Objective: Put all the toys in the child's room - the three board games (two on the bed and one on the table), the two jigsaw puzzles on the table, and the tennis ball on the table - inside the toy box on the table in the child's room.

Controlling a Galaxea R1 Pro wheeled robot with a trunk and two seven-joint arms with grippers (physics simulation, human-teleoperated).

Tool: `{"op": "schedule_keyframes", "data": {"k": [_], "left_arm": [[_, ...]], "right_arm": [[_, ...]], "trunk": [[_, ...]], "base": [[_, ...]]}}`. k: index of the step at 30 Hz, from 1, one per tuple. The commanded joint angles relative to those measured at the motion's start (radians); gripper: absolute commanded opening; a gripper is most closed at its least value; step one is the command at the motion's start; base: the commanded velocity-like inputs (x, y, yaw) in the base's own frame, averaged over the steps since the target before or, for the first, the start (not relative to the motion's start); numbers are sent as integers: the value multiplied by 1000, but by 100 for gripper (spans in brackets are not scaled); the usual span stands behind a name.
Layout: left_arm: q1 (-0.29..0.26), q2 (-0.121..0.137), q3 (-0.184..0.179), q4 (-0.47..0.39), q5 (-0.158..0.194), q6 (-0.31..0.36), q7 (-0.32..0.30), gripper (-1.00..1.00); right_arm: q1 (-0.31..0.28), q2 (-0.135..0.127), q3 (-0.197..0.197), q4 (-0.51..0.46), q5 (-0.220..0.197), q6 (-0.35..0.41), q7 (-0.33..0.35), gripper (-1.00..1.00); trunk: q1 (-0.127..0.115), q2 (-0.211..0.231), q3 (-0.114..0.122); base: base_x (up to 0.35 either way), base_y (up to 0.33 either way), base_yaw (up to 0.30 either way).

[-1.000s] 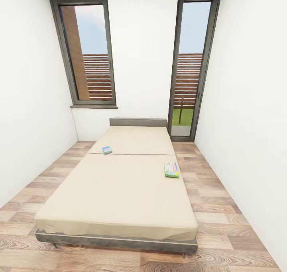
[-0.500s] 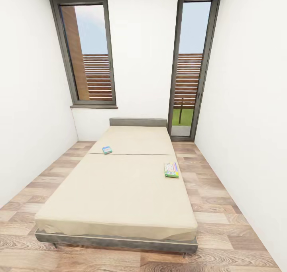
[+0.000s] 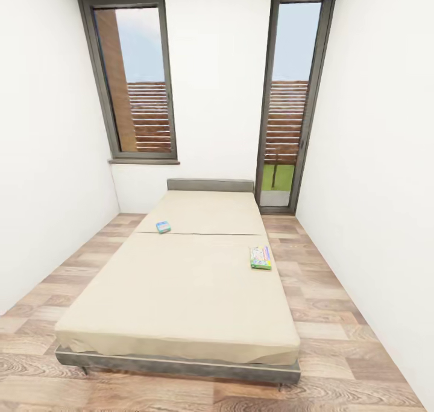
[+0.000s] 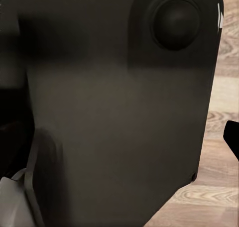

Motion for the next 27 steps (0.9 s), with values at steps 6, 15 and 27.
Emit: {"op": "schedule_keyframes", "data": {"k": [6, 15, 27], "left_arm": [[0, -7, 5, -1, 1, -1, 0, 100], [0, -8, 5, -1, 2, -4, -1, 100], [0, -8, 6, -1, 1, -38, 0, 100]], "right_arm": [[0, 1, -1, 0, -5, 1, 0, 100], [0, 1, -3, 0, -8, 1, 0, 100], [0, 1, -3, 0, -8, 1, 0, 100]], "trunk": [[0, 0, -1], [0, 0, -1], [0, 0, -1]], "base": [[0, 0, 235], [0, 0, 241], [0, 0, 30]]}}
